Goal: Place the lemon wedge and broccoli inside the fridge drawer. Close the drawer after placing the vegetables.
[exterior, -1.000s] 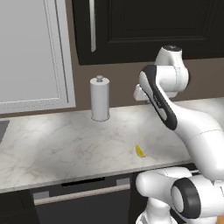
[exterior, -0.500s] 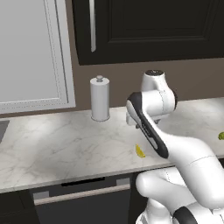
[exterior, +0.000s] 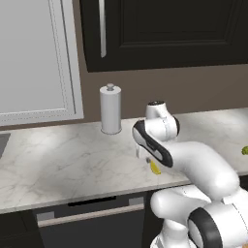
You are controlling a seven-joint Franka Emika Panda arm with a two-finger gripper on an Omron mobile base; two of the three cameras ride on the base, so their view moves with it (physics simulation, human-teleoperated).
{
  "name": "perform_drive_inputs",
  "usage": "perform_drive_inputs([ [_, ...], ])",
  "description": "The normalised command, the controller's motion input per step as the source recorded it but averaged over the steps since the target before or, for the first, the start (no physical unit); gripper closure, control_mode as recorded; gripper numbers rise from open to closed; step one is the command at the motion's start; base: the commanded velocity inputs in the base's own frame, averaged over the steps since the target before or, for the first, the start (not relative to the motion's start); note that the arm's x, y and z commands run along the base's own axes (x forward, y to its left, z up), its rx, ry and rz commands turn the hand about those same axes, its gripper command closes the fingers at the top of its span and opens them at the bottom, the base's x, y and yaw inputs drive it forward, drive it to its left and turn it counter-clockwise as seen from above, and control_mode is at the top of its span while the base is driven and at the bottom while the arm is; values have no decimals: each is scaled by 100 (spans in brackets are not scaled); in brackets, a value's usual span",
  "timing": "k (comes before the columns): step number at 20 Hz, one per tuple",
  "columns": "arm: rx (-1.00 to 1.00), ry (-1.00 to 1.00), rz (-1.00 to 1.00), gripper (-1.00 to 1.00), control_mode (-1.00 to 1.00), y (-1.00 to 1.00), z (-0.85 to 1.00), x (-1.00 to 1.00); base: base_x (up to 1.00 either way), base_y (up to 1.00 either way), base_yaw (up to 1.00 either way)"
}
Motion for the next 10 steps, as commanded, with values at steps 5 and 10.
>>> perform_drive_inputs([
  [5,0,0,7,-100,-100,0,-66,40,0,0,0],
  [10,2,0,6,-100,-100,-2,-64,26,0,0,0],
])
